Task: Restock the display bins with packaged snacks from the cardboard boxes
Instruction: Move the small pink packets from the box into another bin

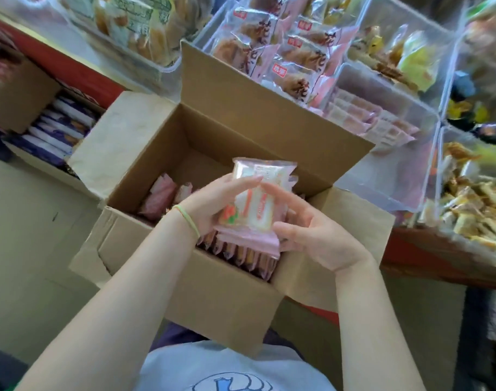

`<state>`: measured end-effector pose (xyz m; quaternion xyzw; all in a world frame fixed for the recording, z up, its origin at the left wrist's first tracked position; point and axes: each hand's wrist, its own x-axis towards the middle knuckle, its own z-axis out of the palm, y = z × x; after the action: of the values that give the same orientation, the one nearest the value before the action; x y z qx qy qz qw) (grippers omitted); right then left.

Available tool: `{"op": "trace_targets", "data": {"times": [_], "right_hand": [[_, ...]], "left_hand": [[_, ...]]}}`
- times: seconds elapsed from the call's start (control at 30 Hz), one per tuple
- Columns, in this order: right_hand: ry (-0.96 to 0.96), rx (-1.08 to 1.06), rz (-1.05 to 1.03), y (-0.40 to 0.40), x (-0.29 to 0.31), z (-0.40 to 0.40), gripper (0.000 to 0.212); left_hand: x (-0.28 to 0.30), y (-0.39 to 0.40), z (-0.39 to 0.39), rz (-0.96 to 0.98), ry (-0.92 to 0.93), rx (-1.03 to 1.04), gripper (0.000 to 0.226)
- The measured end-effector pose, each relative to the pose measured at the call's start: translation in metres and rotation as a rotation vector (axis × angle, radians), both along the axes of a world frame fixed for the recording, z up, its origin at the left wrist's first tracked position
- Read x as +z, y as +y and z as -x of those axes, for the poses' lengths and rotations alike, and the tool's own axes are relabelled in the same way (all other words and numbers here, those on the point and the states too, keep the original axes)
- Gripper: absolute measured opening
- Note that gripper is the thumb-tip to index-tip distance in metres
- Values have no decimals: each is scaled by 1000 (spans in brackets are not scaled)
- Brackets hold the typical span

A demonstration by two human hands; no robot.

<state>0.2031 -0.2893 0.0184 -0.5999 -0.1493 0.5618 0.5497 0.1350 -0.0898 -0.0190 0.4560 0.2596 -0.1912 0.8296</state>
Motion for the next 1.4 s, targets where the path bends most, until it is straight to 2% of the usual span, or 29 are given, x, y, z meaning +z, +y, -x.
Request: {"op": "trace_targets", "data": {"times": [0.1,0.2,0.37,0.43,0.53,0.6,0.73,0.87,1.0,1.07,1.23,1.4], "right_hand": [[34,-269,-65,-23,10,-12,76],[-42,-457,50,-41,6,-24,78],[-199,-662,200,-84,0,-51,50],[-270,-787,205,-105,6,-71,42],[-417,-982,237,-133,16,-108,31],[-530,-1020,284,-145,13,-137,29],[-728,-795,581,-148,-21,-207,42],[-1044,-295,999,-128,-51,-265,36],[-1128,43,1133,-114,-77,-296,39],[-1175,112,1146,-115,-93,-307,39],[-1459,162,1237,-116,-118,-324,39],[-1457,103,1210,-106,-131,-331,46]], "left_hand": [[2,-18,-18,210,-23,114,62],[6,-47,-37,237,-9,172,60],[0,-96,-71,288,41,171,62],[0,-112,-84,253,77,140,61],[0,-134,-102,162,122,59,47],[0,-148,-113,106,135,27,44],[-1,-171,-137,71,187,54,54],[-3,-181,-158,125,175,63,44],[-10,-186,-167,111,176,79,38],[-13,-188,-167,113,183,98,40],[-17,-191,-167,111,189,122,49],[-15,-193,-166,143,195,131,52]]}}
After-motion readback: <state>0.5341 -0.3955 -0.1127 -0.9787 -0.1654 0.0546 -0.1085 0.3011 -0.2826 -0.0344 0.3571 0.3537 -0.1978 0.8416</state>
